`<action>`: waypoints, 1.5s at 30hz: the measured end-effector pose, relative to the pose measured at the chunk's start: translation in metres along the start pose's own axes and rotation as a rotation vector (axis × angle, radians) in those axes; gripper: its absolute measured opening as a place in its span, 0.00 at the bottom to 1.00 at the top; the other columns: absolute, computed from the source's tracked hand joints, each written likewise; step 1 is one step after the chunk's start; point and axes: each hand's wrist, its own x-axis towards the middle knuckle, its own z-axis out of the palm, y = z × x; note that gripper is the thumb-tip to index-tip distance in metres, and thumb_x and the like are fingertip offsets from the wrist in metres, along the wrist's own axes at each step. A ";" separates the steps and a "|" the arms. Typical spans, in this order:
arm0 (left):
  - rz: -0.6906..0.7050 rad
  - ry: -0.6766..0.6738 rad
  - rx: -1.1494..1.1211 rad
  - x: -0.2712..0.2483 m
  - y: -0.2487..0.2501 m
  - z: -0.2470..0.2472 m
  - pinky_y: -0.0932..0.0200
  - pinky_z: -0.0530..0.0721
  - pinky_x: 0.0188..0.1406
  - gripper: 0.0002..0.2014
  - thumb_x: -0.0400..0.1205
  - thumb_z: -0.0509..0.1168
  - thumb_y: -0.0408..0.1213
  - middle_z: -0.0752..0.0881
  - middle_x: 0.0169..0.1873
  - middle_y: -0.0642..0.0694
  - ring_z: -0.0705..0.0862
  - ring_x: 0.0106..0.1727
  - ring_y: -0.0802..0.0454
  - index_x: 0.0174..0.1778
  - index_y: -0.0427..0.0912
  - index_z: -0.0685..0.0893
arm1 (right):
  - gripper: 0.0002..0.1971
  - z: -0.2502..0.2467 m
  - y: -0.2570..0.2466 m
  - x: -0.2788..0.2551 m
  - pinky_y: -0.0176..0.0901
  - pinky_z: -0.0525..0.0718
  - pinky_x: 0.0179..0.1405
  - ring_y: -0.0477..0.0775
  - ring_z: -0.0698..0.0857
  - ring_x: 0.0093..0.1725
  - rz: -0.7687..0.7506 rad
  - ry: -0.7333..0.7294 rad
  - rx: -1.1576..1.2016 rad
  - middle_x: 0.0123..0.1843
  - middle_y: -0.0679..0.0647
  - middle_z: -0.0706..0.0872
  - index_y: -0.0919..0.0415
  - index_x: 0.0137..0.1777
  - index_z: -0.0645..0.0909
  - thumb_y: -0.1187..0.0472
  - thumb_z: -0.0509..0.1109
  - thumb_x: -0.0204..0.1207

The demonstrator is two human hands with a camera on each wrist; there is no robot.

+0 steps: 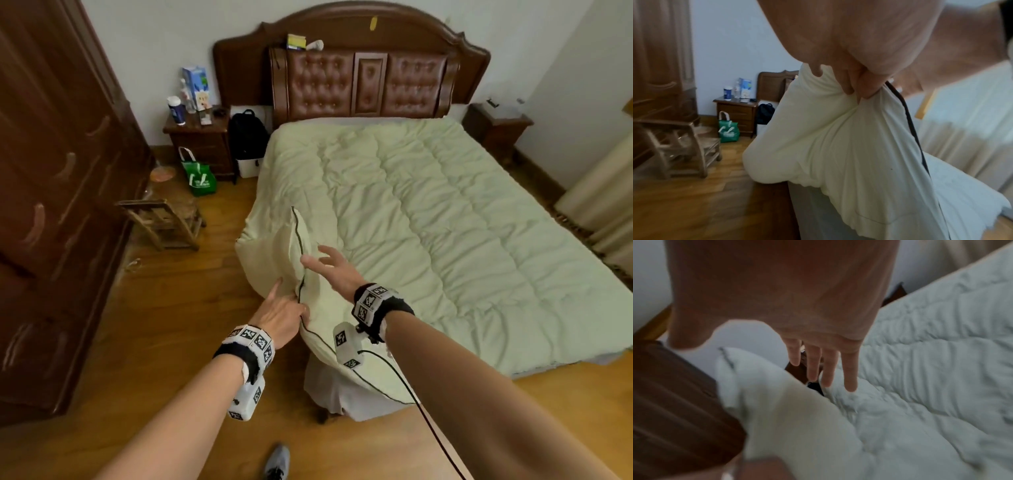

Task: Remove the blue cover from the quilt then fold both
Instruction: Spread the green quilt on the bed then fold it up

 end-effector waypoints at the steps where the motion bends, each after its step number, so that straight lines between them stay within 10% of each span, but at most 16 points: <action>1: 0.063 -0.008 0.047 0.006 -0.013 0.000 0.48 0.30 0.81 0.17 0.84 0.56 0.31 0.83 0.66 0.50 0.67 0.79 0.51 0.49 0.55 0.89 | 0.51 0.007 -0.017 0.012 0.55 0.77 0.71 0.51 0.79 0.68 -0.008 0.002 -0.147 0.68 0.47 0.78 0.48 0.80 0.67 0.24 0.74 0.59; 4: 0.182 -0.037 0.087 0.018 -0.034 0.004 0.44 0.34 0.84 0.16 0.83 0.57 0.33 0.86 0.57 0.56 0.71 0.75 0.55 0.48 0.57 0.88 | 0.20 0.010 -0.035 0.047 0.51 0.86 0.54 0.57 0.88 0.51 -0.069 0.178 -0.562 0.49 0.51 0.89 0.57 0.56 0.82 0.45 0.74 0.70; 7: 0.209 -0.069 -0.013 0.026 -0.047 0.007 0.45 0.53 0.84 0.18 0.87 0.54 0.35 0.79 0.72 0.54 0.70 0.78 0.58 0.64 0.60 0.81 | 0.07 0.003 -0.032 0.058 0.49 0.85 0.40 0.60 0.86 0.38 -0.052 0.376 -0.508 0.35 0.56 0.86 0.63 0.42 0.80 0.59 0.66 0.73; 9: 0.045 0.004 -0.271 0.029 -0.066 0.003 0.58 0.84 0.57 0.20 0.87 0.55 0.37 0.84 0.65 0.51 0.87 0.55 0.55 0.73 0.60 0.72 | 0.06 0.002 -0.029 0.056 0.45 0.75 0.35 0.59 0.81 0.37 -0.046 0.463 -0.447 0.34 0.55 0.83 0.63 0.41 0.78 0.61 0.65 0.74; 10: -0.051 0.084 -0.343 0.034 -0.075 0.001 0.61 0.84 0.36 0.20 0.86 0.57 0.37 0.87 0.58 0.52 0.88 0.38 0.52 0.74 0.57 0.68 | 0.05 -0.001 -0.026 0.054 0.44 0.73 0.34 0.58 0.80 0.37 -0.049 0.477 -0.425 0.34 0.55 0.82 0.62 0.39 0.77 0.61 0.66 0.75; 12: -0.146 0.182 -0.325 0.052 -0.089 -0.002 0.59 0.79 0.25 0.25 0.84 0.59 0.39 0.84 0.64 0.54 0.83 0.28 0.50 0.76 0.55 0.61 | 0.09 -0.009 -0.022 0.047 0.44 0.70 0.31 0.56 0.79 0.35 -0.045 0.452 -0.379 0.31 0.51 0.79 0.56 0.33 0.74 0.62 0.65 0.75; 15: -0.151 0.095 -0.262 0.088 -0.087 -0.009 0.49 0.88 0.37 0.43 0.82 0.64 0.38 0.56 0.84 0.49 0.87 0.36 0.46 0.82 0.65 0.42 | 0.12 -0.028 -0.016 0.034 0.41 0.75 0.32 0.53 0.80 0.34 0.036 0.385 -0.257 0.28 0.46 0.79 0.53 0.28 0.76 0.65 0.64 0.72; 17: -0.135 -0.018 -0.305 0.114 -0.072 -0.013 0.37 0.82 0.63 0.51 0.80 0.66 0.31 0.41 0.86 0.50 0.85 0.60 0.38 0.81 0.70 0.35 | 0.10 -0.044 -0.012 0.022 0.42 0.82 0.35 0.52 0.83 0.33 0.084 0.356 -0.147 0.27 0.47 0.83 0.55 0.29 0.82 0.65 0.63 0.67; 20: -0.079 -0.170 -0.294 0.154 -0.043 -0.016 0.38 0.67 0.76 0.46 0.78 0.64 0.27 0.48 0.86 0.49 0.70 0.79 0.39 0.83 0.67 0.48 | 0.13 -0.071 -0.005 -0.003 0.35 0.79 0.29 0.48 0.81 0.26 0.157 0.327 -0.103 0.25 0.48 0.81 0.58 0.28 0.81 0.71 0.62 0.70; 23: -0.008 -0.246 -0.281 0.186 -0.014 -0.011 0.47 0.85 0.59 0.20 0.78 0.62 0.38 0.84 0.63 0.46 0.90 0.50 0.44 0.65 0.60 0.73 | 0.13 -0.102 0.012 -0.035 0.31 0.74 0.25 0.47 0.76 0.25 0.212 0.361 -0.106 0.26 0.51 0.77 0.61 0.28 0.78 0.74 0.62 0.71; 26: 0.013 -0.305 -0.346 0.213 0.020 -0.001 0.47 0.90 0.40 0.19 0.74 0.68 0.48 0.87 0.43 0.47 0.89 0.28 0.45 0.56 0.56 0.68 | 0.16 -0.136 0.040 -0.065 0.29 0.70 0.21 0.47 0.73 0.24 0.271 0.439 -0.058 0.22 0.48 0.73 0.59 0.24 0.74 0.76 0.62 0.70; 29: 0.192 -0.439 -0.212 0.233 0.062 0.004 0.50 0.86 0.50 0.32 0.74 0.68 0.50 0.86 0.49 0.47 0.88 0.44 0.44 0.74 0.62 0.65 | 0.18 -0.170 0.066 -0.085 0.32 0.71 0.23 0.44 0.74 0.22 0.312 0.502 -0.002 0.18 0.44 0.74 0.57 0.21 0.76 0.76 0.63 0.68; 32: 0.267 -0.424 -0.037 0.244 0.104 0.012 0.51 0.80 0.50 0.15 0.81 0.60 0.55 0.85 0.49 0.43 0.85 0.50 0.43 0.47 0.47 0.80 | 0.19 -0.209 0.090 -0.096 0.37 0.72 0.28 0.46 0.75 0.23 0.359 0.547 0.006 0.19 0.44 0.75 0.56 0.18 0.78 0.73 0.63 0.68; 37: 0.187 -0.176 -0.127 0.267 0.176 0.021 0.53 0.83 0.49 0.09 0.86 0.54 0.53 0.77 0.50 0.50 0.88 0.25 0.54 0.51 0.54 0.76 | 0.08 -0.282 0.143 -0.115 0.43 0.77 0.38 0.55 0.80 0.34 0.395 0.627 -0.042 0.28 0.51 0.81 0.56 0.24 0.81 0.59 0.62 0.58; 41: 0.197 -0.066 -0.157 0.292 0.248 0.014 0.46 0.81 0.56 0.10 0.87 0.57 0.47 0.81 0.62 0.45 0.86 0.54 0.39 0.60 0.50 0.77 | 0.06 -0.347 0.179 -0.127 0.46 0.82 0.42 0.55 0.82 0.38 0.331 0.548 -0.035 0.33 0.53 0.83 0.53 0.32 0.84 0.61 0.66 0.66; 45: 0.150 0.051 -0.177 0.316 0.328 -0.002 0.46 0.78 0.50 0.09 0.88 0.57 0.42 0.82 0.55 0.37 0.83 0.55 0.33 0.60 0.45 0.77 | 0.27 -0.423 0.196 -0.143 0.46 0.85 0.44 0.55 0.86 0.48 0.170 0.475 0.067 0.52 0.55 0.87 0.57 0.64 0.80 0.62 0.70 0.61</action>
